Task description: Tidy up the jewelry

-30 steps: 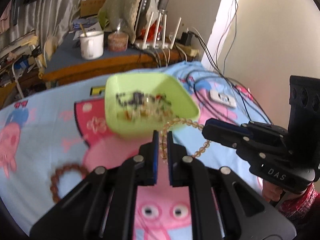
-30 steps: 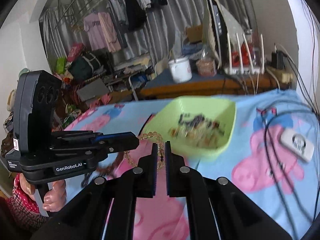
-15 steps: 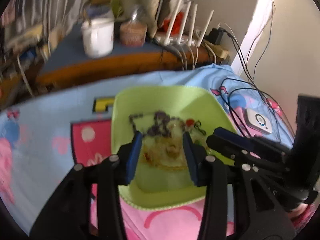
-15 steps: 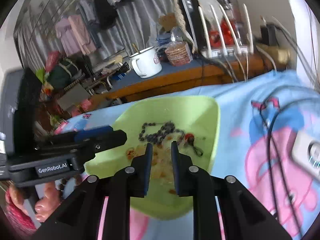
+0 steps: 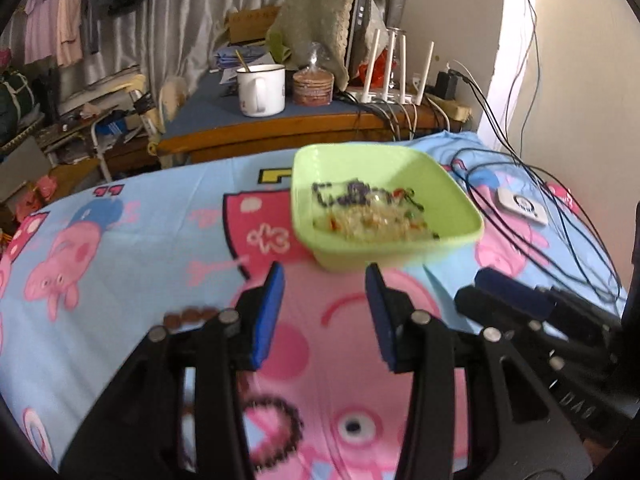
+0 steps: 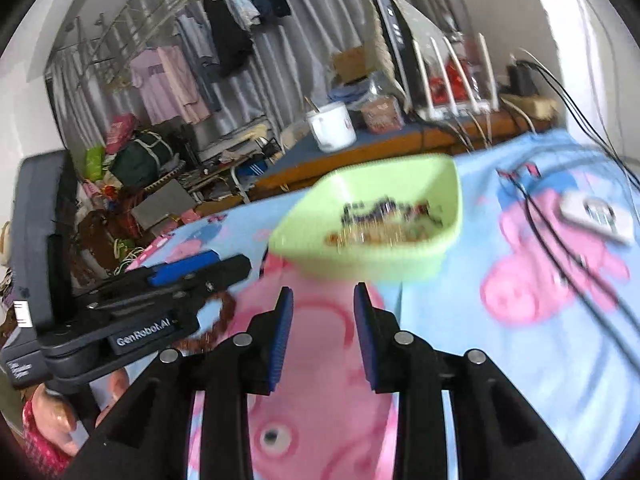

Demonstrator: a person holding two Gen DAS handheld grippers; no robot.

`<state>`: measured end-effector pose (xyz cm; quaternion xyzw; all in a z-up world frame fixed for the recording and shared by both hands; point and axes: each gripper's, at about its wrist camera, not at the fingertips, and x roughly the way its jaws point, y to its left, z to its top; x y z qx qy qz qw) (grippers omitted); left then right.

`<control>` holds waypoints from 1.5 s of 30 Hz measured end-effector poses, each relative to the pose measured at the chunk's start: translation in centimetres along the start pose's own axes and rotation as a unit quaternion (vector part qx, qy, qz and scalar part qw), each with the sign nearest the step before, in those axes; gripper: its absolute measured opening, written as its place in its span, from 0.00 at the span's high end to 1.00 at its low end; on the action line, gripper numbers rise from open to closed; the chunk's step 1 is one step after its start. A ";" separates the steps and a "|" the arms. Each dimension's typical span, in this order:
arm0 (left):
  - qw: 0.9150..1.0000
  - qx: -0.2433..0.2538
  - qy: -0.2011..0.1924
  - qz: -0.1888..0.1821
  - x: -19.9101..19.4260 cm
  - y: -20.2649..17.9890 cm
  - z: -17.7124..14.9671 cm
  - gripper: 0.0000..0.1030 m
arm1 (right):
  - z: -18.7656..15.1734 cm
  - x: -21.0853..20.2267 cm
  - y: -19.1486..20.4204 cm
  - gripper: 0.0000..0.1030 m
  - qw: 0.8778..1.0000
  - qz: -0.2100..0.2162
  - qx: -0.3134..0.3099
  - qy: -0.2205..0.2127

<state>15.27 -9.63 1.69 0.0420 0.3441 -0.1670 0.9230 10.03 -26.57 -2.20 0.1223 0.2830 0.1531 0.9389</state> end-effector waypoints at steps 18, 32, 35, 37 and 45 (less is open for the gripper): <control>1.000 0.009 -0.018 0.016 -4.3 0.6 -5.7 0.61 | -5.0 -2.6 3.2 1.00 1.000 -0.027 0.005 0.009; 0.990 -0.127 0.004 0.056 -6.4 13.4 -9.7 0.61 | -5.9 1.6 7.1 1.00 0.996 0.017 -0.031 0.084; 0.990 -0.132 0.003 0.045 -6.8 14.2 -9.8 0.61 | -5.5 2.3 8.2 1.00 0.995 0.021 -0.053 0.087; 0.991 -0.133 0.005 0.035 -6.9 14.3 -9.9 0.61 | -5.1 2.9 9.0 1.00 0.993 0.025 -0.071 0.092; 0.987 -0.161 0.008 0.017 -7.4 16.3 -10.4 0.61 | -4.6 5.2 13.2 1.00 0.976 0.104 -0.127 0.145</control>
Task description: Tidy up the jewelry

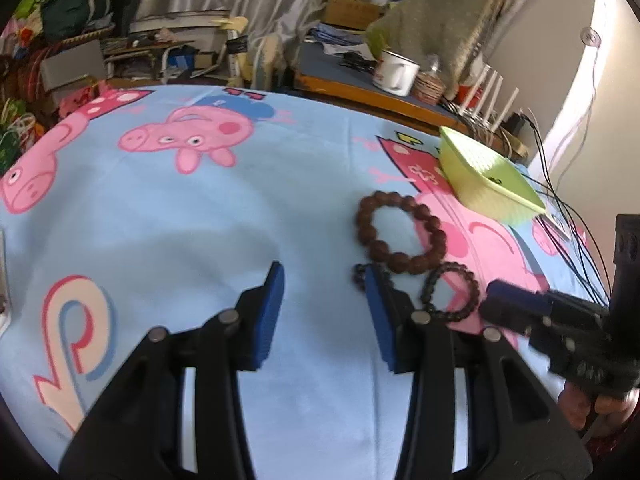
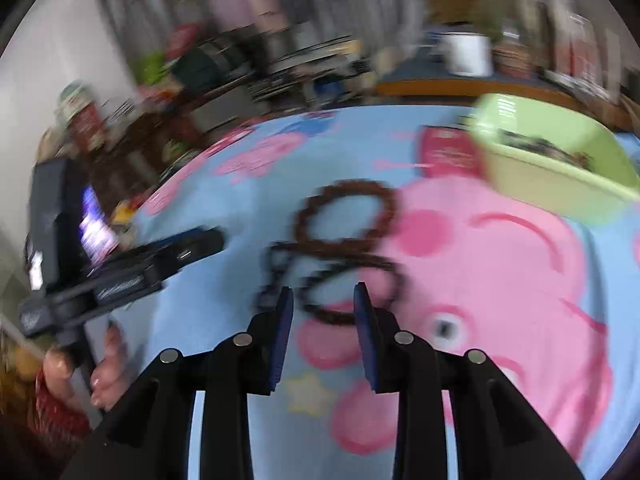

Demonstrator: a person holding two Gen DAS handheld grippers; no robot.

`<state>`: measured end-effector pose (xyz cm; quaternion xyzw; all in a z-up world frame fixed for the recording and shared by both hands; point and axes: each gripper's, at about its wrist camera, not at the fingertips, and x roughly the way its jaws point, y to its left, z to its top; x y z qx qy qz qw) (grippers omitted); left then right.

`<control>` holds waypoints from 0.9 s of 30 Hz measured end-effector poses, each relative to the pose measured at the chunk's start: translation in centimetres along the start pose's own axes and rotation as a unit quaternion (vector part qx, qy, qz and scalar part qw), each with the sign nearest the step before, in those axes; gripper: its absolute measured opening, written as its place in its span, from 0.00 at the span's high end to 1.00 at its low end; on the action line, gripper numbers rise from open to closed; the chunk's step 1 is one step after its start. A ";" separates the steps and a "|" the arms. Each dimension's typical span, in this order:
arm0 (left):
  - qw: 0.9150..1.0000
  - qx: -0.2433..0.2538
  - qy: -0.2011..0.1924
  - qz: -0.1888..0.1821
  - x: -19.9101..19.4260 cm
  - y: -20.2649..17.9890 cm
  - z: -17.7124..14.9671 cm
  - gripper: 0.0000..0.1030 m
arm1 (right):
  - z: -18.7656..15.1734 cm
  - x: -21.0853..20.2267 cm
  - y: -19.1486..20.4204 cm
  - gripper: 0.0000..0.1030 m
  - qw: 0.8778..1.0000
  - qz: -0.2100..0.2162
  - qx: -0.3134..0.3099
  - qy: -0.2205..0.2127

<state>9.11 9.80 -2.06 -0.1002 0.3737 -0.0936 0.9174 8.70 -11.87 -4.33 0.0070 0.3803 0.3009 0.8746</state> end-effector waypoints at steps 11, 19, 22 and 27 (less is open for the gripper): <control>1.000 -0.003 0.005 -0.004 -0.9 0.4 -0.6 0.61 | -0.1 2.5 1.0 1.00 0.993 0.053 -0.069 0.075; 0.993 0.064 0.038 -0.088 1.1 -6.6 -0.8 0.61 | -4.2 -7.4 -7.4 1.00 0.998 -0.067 -0.004 0.008; 0.987 0.103 0.045 -0.115 1.8 -10.5 -1.0 0.61 | -5.5 -10.6 -8.3 1.00 0.992 -0.123 -0.019 -0.032; 0.973 0.160 0.063 -0.157 2.4 -15.5 -2.4 0.61 | -9.5 -11.3 -5.9 1.00 0.992 -0.093 -0.083 -0.011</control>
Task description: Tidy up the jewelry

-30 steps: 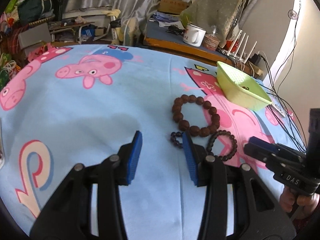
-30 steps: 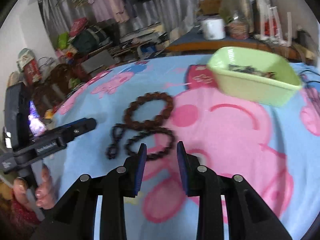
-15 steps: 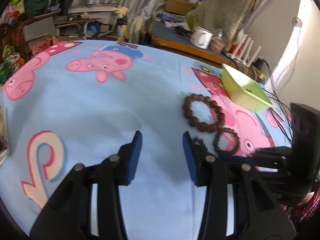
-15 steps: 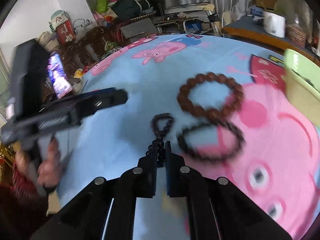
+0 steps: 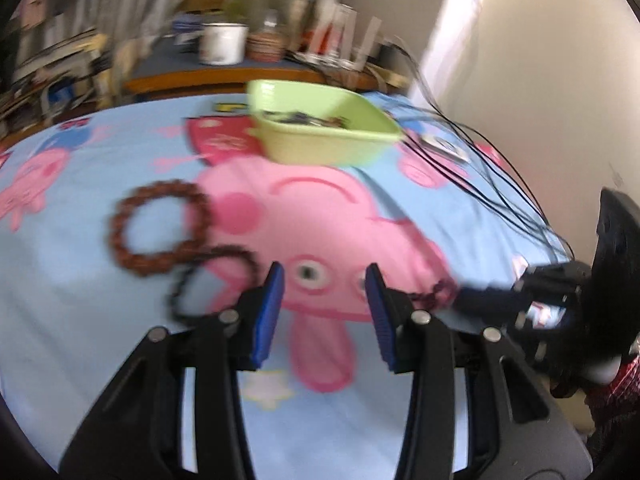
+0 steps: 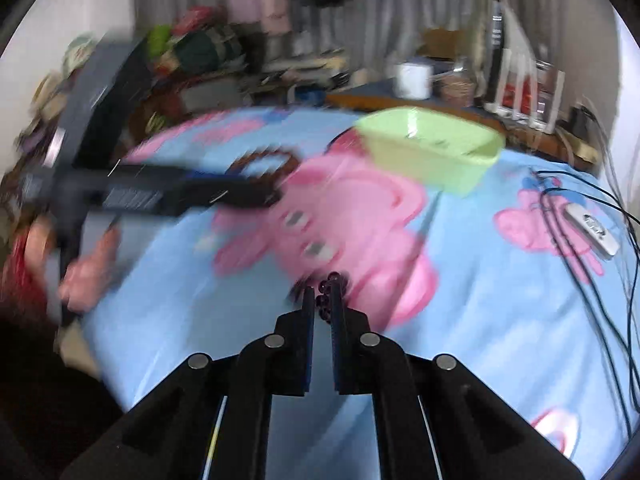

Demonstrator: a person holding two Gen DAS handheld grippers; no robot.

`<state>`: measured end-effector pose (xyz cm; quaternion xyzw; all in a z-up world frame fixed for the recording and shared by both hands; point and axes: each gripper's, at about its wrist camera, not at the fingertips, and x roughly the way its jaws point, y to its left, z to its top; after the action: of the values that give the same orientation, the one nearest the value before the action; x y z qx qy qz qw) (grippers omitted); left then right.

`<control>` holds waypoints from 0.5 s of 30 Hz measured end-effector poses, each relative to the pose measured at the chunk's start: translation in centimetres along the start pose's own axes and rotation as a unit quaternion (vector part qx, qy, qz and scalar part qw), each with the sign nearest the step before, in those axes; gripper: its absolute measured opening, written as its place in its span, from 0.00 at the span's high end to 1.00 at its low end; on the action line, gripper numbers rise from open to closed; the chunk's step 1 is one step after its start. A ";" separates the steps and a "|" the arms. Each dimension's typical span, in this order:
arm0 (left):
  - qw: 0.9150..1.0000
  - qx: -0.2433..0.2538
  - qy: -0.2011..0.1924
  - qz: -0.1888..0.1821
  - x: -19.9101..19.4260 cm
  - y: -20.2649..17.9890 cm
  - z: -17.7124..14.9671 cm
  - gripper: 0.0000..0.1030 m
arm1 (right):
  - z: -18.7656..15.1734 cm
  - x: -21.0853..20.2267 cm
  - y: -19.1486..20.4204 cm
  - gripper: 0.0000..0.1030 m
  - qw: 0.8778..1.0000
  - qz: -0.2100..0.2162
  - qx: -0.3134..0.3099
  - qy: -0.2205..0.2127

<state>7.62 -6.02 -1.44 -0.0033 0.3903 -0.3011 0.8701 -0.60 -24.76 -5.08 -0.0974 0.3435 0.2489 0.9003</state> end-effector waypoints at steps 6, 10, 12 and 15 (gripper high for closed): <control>0.998 0.026 0.040 -0.038 2.1 -2.5 -0.6 0.61 | -2.2 -0.6 0.3 1.00 0.999 0.025 0.010 0.021; 0.997 0.044 0.052 -0.042 2.6 -3.5 -0.9 0.61 | -1.7 -1.3 -0.9 1.00 0.998 0.029 0.048 0.001; 0.996 0.054 0.062 -0.036 2.9 -3.9 -1.3 0.61 | -1.3 -1.0 -1.0 0.97 0.998 0.025 0.049 0.001; 0.994 0.082 0.073 -0.001 3.5 -4.8 -2.0 0.69 | -0.8 -0.1 -1.0 0.97 0.998 0.026 0.049 0.009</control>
<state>5.57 -11.33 -4.03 0.0891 0.4267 -0.3326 0.8363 -0.64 -25.96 -5.59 -0.0461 0.3659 0.2538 0.8942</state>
